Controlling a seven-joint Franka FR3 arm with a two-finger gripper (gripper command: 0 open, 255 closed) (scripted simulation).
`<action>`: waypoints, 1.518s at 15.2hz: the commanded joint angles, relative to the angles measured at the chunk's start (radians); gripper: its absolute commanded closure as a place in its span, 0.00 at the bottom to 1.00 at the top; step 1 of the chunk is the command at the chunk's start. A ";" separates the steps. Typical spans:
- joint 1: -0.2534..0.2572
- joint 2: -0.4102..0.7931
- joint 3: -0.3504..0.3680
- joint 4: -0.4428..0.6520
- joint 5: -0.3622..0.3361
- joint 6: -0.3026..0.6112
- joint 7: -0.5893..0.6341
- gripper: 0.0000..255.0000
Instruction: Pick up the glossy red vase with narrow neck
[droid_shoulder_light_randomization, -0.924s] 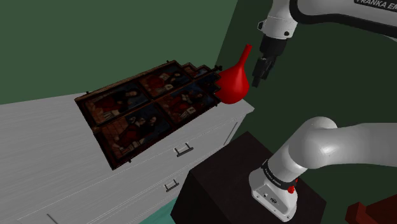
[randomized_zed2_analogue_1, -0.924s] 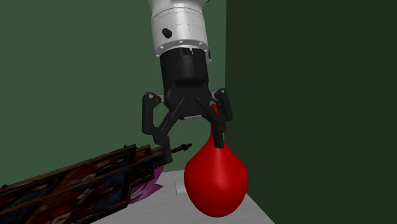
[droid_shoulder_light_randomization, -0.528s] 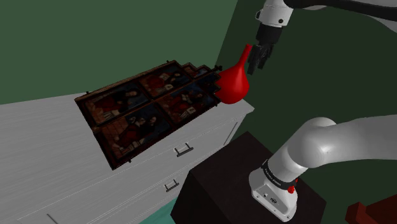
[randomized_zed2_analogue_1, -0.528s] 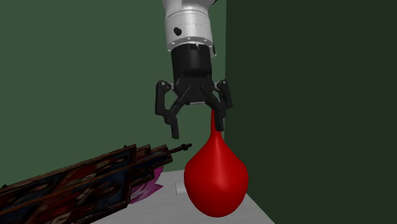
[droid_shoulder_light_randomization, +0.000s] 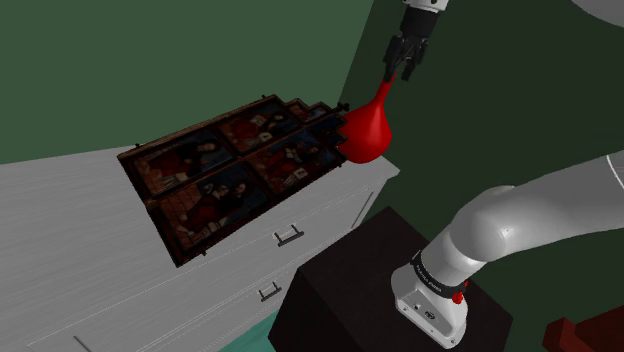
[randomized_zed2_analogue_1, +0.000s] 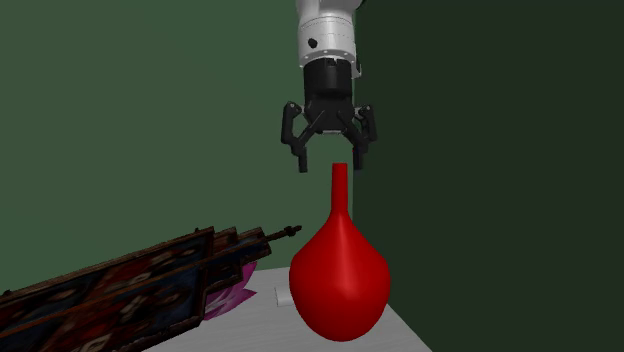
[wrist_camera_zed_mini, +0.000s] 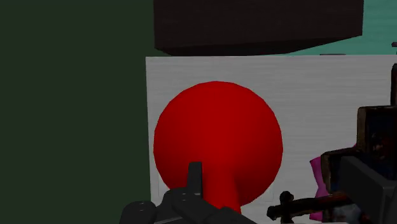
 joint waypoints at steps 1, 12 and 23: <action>-0.010 0.070 -0.016 0.084 0.008 -0.003 0.004 0.00; -0.025 0.123 -0.042 0.062 0.016 0.084 0.003 0.00; -0.025 0.123 -0.042 0.062 0.016 0.084 0.003 1.00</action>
